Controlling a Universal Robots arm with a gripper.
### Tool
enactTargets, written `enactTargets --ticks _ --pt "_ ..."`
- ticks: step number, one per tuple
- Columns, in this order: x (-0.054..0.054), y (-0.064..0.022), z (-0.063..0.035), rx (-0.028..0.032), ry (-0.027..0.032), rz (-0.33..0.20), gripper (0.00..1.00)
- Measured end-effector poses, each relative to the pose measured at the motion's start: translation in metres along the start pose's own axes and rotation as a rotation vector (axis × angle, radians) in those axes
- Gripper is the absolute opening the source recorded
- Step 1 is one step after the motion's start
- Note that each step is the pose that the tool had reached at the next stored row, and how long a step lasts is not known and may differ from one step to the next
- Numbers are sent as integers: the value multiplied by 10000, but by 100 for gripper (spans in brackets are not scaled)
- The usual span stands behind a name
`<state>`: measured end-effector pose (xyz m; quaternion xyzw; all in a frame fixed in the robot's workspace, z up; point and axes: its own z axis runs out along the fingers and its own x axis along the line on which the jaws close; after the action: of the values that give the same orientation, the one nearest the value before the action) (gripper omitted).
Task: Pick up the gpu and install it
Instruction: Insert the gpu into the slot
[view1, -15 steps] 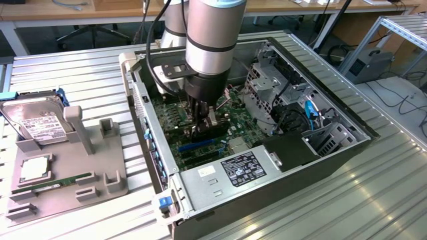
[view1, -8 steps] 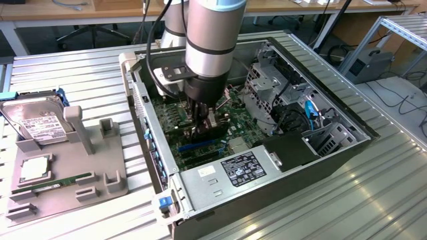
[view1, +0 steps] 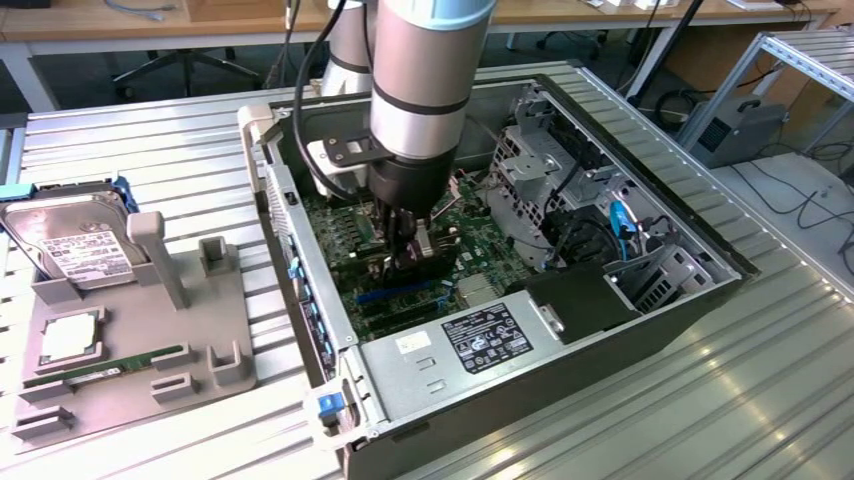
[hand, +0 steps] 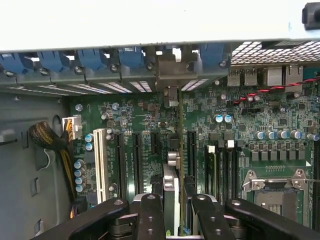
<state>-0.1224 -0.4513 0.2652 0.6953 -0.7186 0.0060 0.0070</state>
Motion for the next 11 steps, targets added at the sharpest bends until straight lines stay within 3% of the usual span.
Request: enactTargets --ticks 11 --pt "1 1 21 8 -4 -1 27"
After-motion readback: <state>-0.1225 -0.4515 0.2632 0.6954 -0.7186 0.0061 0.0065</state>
